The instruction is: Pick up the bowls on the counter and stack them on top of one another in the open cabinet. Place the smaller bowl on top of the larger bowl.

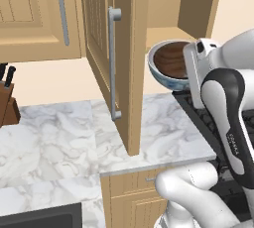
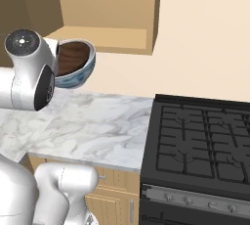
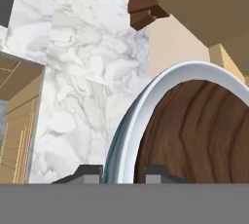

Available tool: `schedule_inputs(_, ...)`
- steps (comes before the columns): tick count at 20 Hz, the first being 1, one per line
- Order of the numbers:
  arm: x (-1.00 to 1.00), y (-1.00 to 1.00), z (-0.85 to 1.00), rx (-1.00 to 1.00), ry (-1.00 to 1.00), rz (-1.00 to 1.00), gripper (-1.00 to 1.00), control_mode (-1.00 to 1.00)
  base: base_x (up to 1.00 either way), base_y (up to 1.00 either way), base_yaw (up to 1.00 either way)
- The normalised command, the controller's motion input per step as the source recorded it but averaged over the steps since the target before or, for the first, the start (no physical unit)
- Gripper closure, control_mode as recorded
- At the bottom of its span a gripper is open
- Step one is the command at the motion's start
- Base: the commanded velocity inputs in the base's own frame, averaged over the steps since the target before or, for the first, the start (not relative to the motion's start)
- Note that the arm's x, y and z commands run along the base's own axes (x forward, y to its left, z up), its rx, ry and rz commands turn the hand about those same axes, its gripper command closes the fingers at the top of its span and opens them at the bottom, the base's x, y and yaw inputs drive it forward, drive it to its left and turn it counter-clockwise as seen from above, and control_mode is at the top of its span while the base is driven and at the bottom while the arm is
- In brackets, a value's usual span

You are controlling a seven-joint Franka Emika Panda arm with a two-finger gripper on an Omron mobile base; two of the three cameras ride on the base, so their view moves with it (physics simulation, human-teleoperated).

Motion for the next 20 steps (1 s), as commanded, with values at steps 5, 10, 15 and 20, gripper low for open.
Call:
schedule_inputs(5,-0.05,0.11,0.28,0.0,-0.1,0.01,1.0,-1.0,0.0,0.0,0.0)
schedule_inputs(10,-0.06,0.09,0.21,0.0,-0.08,0.0,1.0,-1.0,0.0,0.0,0.0)
schedule_inputs(15,-0.01,0.04,0.12,0.01,-0.01,0.0,1.0,-1.0,0.0,0.0,0.0)
schedule_inputs(20,0.0,0.0,0.18,0.03,0.0,0.0,1.0,-1.0,0.0,0.0,0.0)
